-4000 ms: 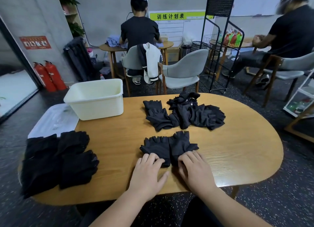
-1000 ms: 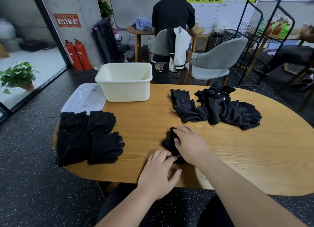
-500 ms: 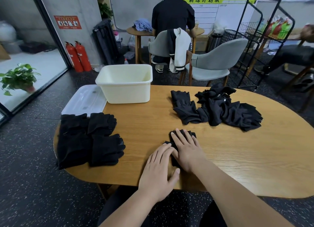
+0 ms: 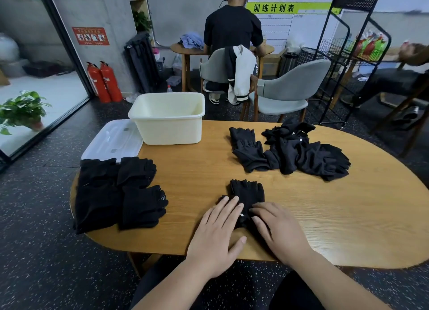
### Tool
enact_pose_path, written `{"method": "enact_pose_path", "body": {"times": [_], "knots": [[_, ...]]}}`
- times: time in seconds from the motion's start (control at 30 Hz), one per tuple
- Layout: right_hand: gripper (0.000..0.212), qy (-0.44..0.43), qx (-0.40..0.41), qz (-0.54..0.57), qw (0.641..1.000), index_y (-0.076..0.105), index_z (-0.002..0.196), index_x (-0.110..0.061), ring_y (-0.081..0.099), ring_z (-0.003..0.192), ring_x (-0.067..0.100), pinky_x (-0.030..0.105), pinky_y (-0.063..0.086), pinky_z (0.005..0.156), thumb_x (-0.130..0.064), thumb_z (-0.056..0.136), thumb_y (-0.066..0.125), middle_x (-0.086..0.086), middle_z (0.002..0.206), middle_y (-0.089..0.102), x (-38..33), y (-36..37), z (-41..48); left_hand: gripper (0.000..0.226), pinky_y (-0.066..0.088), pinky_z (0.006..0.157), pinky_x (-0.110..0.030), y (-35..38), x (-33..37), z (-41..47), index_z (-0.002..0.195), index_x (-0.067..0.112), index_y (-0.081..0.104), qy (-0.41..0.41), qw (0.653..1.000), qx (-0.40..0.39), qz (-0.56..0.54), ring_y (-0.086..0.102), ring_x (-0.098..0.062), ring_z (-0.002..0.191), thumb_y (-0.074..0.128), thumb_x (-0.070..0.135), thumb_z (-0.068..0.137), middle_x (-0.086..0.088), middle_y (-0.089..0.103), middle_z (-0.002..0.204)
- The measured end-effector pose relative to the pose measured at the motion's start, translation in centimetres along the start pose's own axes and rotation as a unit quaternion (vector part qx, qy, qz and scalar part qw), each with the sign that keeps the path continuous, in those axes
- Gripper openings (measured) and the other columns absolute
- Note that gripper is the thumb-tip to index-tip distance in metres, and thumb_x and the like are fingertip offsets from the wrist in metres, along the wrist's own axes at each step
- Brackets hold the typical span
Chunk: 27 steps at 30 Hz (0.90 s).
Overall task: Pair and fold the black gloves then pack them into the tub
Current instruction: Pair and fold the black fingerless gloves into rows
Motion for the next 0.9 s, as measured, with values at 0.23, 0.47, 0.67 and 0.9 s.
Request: {"method": "enact_pose_path", "body": {"times": [0.23, 0.47, 0.67, 0.9], "knots": [[0.054, 0.032, -0.074, 0.041, 0.996, 0.045, 0.151, -0.035, 0.038, 0.148, 0.002, 0.032, 0.039, 0.12, -0.049, 0.099, 0.05, -0.02, 0.158, 0.045, 0.6, 1.4, -1.6, 0.064, 0.003, 0.132, -0.035, 1.0, -0.9, 0.4, 0.165, 0.037, 0.021, -0.028, 0.999, -0.016, -0.008, -0.004, 0.004, 0.158, 0.029, 0.062, 0.107, 0.023, 0.013, 0.172], [0.043, 0.036, -0.012, 0.082, 0.996, 0.065, 0.134, -0.036, 0.052, 0.132, -0.007, 0.021, 0.05, 0.105, -0.025, 0.094, 0.074, -0.027, 0.14, 0.058, 1.4, 1.1, -1.8, 0.053, 0.005, 0.126, -0.022, 0.1, -1.6, 0.4, 0.153, 0.043, 0.042, -0.074, 0.993, 0.023, -0.09, 0.011, 0.015, 0.149, 0.047, 0.057, 0.102, 0.033, 0.032, 0.158], [0.037, 0.081, 0.024, 0.15, 0.985, 0.06, 0.139, -0.039, 0.065, 0.104, -0.008, 0.007, 0.048, 0.089, -0.038, 0.102, 0.06, -0.019, 0.122, 0.072, 1.4, -0.3, -2.1, 0.042, 0.027, 0.119, -0.028, -0.2, -2.3, 0.2, 0.143, 0.041, 0.056, -0.088, 0.99, 0.065, -0.094, 0.026, 0.007, 0.139, 0.058, 0.046, 0.101, 0.037, 0.049, 0.136], [0.064, 0.082, -0.022, 0.101, 0.991, 0.047, 0.148, -0.048, 0.056, 0.109, -0.006, 0.019, 0.048, 0.092, -0.075, 0.091, 0.06, -0.024, 0.121, 0.052, 0.9, -0.6, -2.3, 0.033, 0.038, 0.108, -0.03, -0.5, -3.0, -0.1, 0.13, 0.036, 0.068, -0.122, 0.977, 0.1, -0.143, 0.04, 0.0, 0.126, 0.057, 0.052, 0.104, 0.033, 0.049, 0.119]]}}
Point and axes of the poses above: each hand's wrist, its own z-axis towards the middle knuckle, its own y-axis out of the palm, x = y × z, the point moved 7 cm from there along z, towards the middle knuckle
